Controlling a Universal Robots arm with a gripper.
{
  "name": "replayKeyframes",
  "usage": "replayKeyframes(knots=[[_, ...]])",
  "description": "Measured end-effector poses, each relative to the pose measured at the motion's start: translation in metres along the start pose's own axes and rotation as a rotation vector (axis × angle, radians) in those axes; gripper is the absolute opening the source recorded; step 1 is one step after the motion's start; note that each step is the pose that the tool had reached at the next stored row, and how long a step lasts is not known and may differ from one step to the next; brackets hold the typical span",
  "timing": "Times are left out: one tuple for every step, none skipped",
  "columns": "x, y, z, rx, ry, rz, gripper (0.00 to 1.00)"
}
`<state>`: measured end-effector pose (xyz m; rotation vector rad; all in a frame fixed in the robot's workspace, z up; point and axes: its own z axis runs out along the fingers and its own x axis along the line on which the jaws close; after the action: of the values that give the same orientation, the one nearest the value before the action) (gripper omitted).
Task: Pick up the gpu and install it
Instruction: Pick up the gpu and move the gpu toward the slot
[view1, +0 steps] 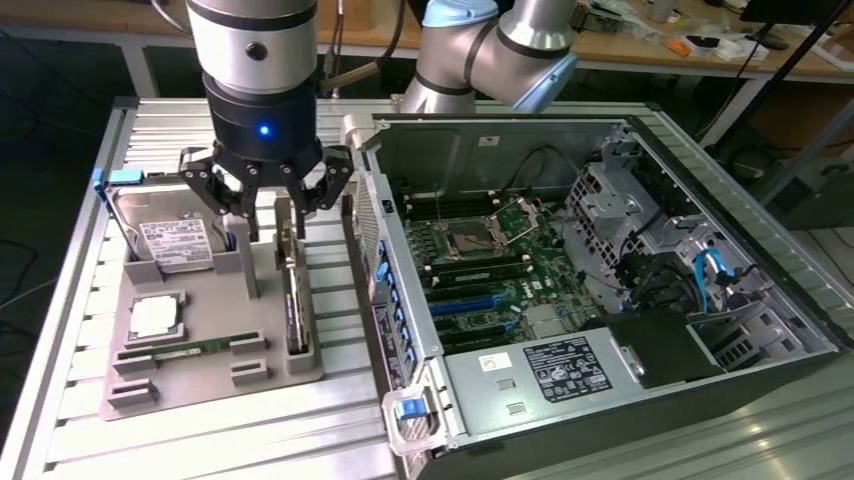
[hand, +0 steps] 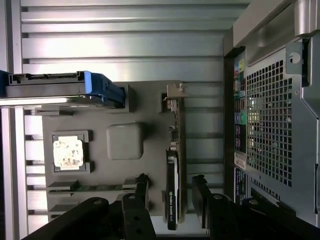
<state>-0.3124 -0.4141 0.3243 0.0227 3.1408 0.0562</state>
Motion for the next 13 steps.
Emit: replayKeyframes(knots=[[0.000, -0.0006, 0.0020, 0.0000, -0.0002, 0.002, 0.48], [0.000, -0.0013, 0.0038, -0.0001, -0.0002, 0.003, 0.48], [0.000, -0.0022, 0.0053, -0.0001, -0.0003, 0.004, 0.48], [0.000, -0.0034, 0.0067, 0.0000, -0.0002, 0.006, 0.48], [0.000, -0.0047, 0.0082, 0.0000, -0.0003, 0.007, 0.48], [0.000, -0.0061, 0.0098, -0.0001, -0.0004, 0.009, 0.48], [-0.001, -0.0074, 0.0116, -0.0001, -0.0005, 0.010, 0.48], [-0.001, -0.0086, 0.0133, 0.0000, -0.0004, 0.011, 0.48], [-0.001, -0.0098, 0.0151, -0.0001, -0.0005, 0.012, 0.48], [-0.002, -0.0109, 0.0169, -0.0003, -0.0005, 0.012, 0.48], [-0.003, -0.0120, 0.0187, -0.0009, -0.0006, 0.013, 0.48], [-0.004, -0.0129, 0.0204, -0.0015, -0.0006, 0.014, 0.48], [-0.005, -0.0138, 0.0223, -0.0020, -0.0006, 0.014, 0.48]])
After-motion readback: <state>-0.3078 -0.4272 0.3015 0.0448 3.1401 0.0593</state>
